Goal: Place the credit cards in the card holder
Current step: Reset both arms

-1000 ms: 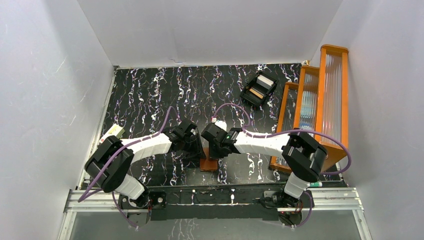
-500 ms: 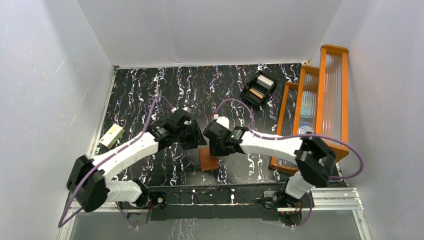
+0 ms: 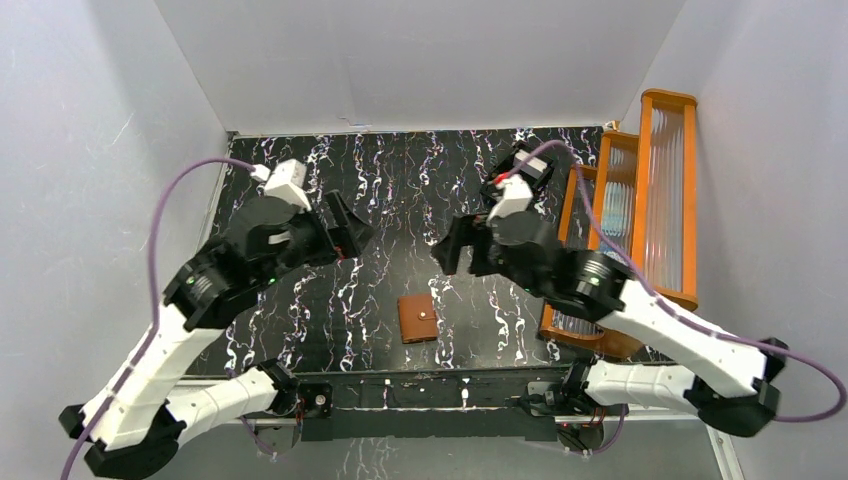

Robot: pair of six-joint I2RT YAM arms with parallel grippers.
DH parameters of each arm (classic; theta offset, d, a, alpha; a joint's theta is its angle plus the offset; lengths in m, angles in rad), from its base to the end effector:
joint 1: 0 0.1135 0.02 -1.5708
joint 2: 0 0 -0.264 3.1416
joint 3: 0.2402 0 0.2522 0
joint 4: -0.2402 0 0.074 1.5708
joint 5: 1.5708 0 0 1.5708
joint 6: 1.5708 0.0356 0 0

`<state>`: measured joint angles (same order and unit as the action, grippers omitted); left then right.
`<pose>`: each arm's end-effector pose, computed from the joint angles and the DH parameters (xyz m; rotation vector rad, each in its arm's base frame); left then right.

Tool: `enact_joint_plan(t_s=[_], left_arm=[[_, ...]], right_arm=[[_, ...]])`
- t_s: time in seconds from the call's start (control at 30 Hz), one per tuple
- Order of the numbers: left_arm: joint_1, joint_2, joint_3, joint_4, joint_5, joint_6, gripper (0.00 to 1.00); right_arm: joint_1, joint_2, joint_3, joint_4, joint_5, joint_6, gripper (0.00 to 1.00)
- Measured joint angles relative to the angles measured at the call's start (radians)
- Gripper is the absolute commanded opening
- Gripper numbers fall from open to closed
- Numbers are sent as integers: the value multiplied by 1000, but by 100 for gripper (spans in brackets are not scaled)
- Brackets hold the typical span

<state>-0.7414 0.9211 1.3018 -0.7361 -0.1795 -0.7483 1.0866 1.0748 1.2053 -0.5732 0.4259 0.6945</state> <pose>0.1279 -0.1085 0.4325 -0.1324 2.0051 -0.8128 0.1180 0.1928 0.3915 -0.1228 2.0416 0.7210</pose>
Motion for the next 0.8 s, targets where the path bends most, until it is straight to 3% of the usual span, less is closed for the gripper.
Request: enact_joint_plan(t_s=[0.13,0.37,0.8], left_arm=[[0,-57,77,-55,-23,48,99],[0,-159,86,-90,-21,85,99],[0,-192,-39,-77,11,96,99]], right_arm=[[0,-156,0,-5,48,-43,98],[0,-345,-6,-6,113,-58,98],[0,-358,-42,-16,119,-41,98]])
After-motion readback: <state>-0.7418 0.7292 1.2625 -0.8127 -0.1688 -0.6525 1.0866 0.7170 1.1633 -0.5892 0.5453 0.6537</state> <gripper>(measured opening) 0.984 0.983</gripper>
